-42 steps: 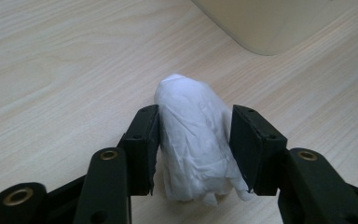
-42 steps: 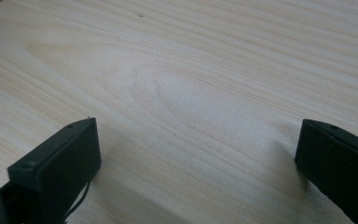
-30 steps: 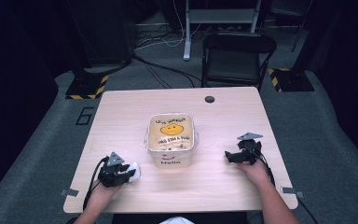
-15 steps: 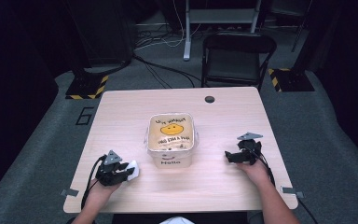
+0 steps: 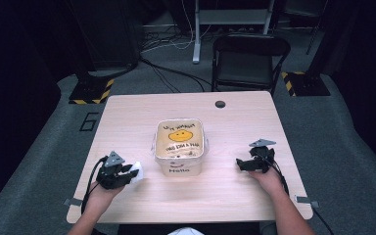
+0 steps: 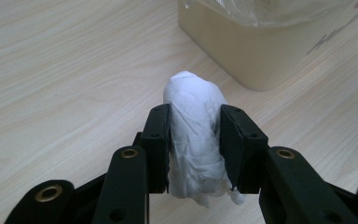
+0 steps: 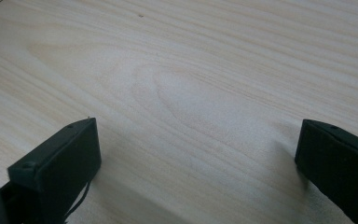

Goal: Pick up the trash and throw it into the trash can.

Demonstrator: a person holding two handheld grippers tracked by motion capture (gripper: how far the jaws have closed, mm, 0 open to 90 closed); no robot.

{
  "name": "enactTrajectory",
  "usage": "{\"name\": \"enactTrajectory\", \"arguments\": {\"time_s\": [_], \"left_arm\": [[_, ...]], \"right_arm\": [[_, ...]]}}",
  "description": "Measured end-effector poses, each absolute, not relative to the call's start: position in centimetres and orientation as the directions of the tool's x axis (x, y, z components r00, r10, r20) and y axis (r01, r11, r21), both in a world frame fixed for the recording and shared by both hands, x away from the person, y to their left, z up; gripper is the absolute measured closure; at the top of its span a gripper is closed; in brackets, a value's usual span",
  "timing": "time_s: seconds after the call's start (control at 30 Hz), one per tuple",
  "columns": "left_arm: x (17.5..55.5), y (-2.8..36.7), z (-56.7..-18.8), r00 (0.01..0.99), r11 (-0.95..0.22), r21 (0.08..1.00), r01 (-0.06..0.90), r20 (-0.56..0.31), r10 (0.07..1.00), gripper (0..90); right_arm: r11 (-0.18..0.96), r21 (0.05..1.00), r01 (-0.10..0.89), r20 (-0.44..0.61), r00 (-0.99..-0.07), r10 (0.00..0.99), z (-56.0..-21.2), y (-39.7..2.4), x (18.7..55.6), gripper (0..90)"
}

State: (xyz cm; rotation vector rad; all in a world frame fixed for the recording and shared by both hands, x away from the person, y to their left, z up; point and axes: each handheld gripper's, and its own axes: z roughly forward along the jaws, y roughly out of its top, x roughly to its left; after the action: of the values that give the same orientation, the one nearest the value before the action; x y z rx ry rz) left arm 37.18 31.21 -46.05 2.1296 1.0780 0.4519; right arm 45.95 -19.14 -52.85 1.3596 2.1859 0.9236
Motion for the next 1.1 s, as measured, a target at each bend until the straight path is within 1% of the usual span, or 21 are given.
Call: {"name": "enactTrajectory", "arguments": {"time_s": [0.6, 1.1], "left_arm": [[38.4, 31.3, -42.4, 0.610, -0.421, 0.730, 0.538, 0.008, 0.792, 64.3], [39.6, 31.3, -37.9, 0.627, -0.434, 0.740, 0.513, 0.022, 0.779, 64.3]], "right_arm": [[0.307, 0.715, 0.629, 0.006, -0.444, 0.896, -52.8, -19.1, 45.9, 0.0], [0.307, 0.715, 0.629, 0.006, -0.444, 0.896, -52.8, -19.1, 45.9, 0.0]]}}
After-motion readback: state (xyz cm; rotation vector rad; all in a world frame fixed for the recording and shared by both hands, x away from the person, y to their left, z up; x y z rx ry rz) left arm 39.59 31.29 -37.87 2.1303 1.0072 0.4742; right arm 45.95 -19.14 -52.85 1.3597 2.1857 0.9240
